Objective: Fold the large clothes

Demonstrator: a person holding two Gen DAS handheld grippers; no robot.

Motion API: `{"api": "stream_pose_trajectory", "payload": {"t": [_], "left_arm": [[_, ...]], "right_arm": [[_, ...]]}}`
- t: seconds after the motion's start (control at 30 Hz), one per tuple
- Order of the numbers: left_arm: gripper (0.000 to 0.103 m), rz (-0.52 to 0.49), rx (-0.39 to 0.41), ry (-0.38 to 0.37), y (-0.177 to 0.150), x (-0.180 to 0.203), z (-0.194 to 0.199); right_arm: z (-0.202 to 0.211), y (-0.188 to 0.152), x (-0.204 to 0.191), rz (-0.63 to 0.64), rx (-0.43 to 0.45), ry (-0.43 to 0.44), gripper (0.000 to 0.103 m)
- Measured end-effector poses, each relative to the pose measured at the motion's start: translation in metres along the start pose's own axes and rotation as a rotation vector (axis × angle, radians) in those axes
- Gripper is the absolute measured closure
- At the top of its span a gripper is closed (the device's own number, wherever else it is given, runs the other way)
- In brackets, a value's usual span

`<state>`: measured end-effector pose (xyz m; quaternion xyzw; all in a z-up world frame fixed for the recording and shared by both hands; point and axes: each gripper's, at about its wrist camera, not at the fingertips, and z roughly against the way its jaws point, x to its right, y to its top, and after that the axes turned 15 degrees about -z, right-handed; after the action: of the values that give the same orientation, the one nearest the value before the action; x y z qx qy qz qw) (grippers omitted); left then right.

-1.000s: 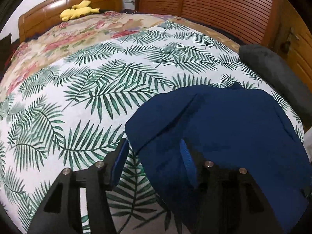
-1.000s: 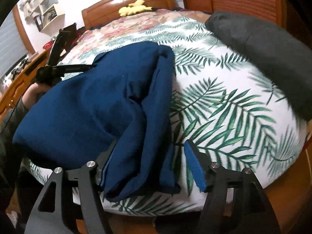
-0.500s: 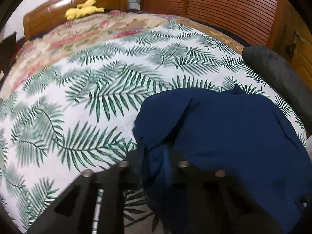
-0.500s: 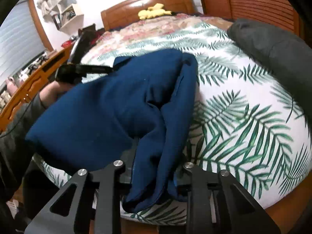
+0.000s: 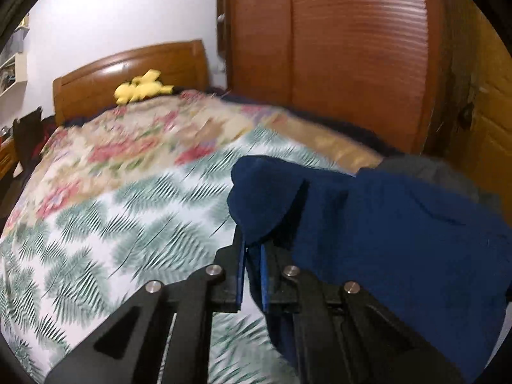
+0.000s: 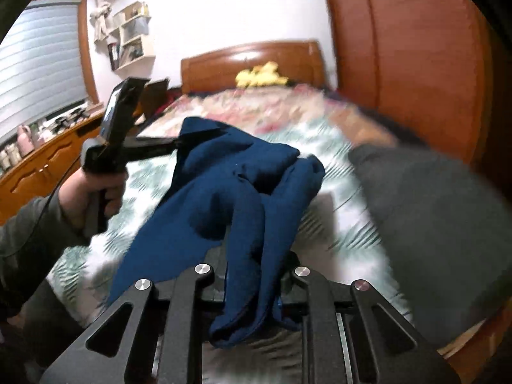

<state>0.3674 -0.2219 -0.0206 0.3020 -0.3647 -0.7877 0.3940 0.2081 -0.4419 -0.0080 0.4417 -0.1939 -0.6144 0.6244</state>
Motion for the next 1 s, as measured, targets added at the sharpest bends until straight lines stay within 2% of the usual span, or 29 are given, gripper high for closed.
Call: {"api": "stream_pose_trajectory", "payload": {"t": [0.2,0.3,0.37,0.43,0.5,0.57,0.6,0.67,0.7,0.77,0.83,0.93,1.0], "left_arm": [[0.098,-0.042,0.090,-0.056,0.089,0.068,-0.016],[0.098,-0.071,0.110,-0.089,0.127,0.106,-0.032],[0.096,-0.114,0.097,-0.095,0.142,0.133,-0.047],[0.094,-0.123,0.053,-0.131,0.143,0.148,-0.063],[0.091,-0.108,0.016,-0.203,0.135,0.153,-0.076],[0.091,-0.130,-0.019,-0.220,0.125,0.159,-0.084],[0.091,-0.149,-0.030,-0.212,0.119,0.160,-0.085],[0.091,-0.165,-0.022,-0.202,0.115,0.159,-0.081],[0.090,-0.170,-0.013,-0.207,0.113,0.157,-0.076],[0.084,-0.179,0.000,-0.215,0.113,0.156,-0.066],[0.081,-0.185,0.014,-0.220,0.112,0.155,-0.056],[0.076,-0.170,0.041,-0.246,0.110,0.149,-0.034],[0.071,-0.152,0.060,-0.259,0.105,0.143,-0.017]], "right_arm": [[0.060,0.070,0.071,0.029,0.146,-0.134,0.087],[0.081,0.094,0.107,0.028,0.187,-0.209,0.087],[0.088,0.104,0.133,0.001,0.182,-0.242,0.087],[0.086,0.104,0.159,-0.030,0.156,-0.284,0.086],[0.076,0.095,0.186,-0.039,0.130,-0.369,0.085],[0.067,0.085,0.204,-0.054,0.116,-0.441,0.083],[0.066,0.081,0.212,-0.076,0.114,-0.454,0.080],[0.064,0.077,0.229,-0.147,0.120,-0.459,0.066],[0.066,0.077,0.235,-0.163,0.134,-0.484,0.056],[0.073,0.076,0.231,-0.134,0.180,-0.567,0.054],[0.080,0.081,0.225,-0.127,0.205,-0.560,0.053],[0.092,0.087,0.199,-0.080,0.231,-0.449,0.053],[0.087,0.089,0.178,-0.049,0.213,-0.378,0.053]]}}
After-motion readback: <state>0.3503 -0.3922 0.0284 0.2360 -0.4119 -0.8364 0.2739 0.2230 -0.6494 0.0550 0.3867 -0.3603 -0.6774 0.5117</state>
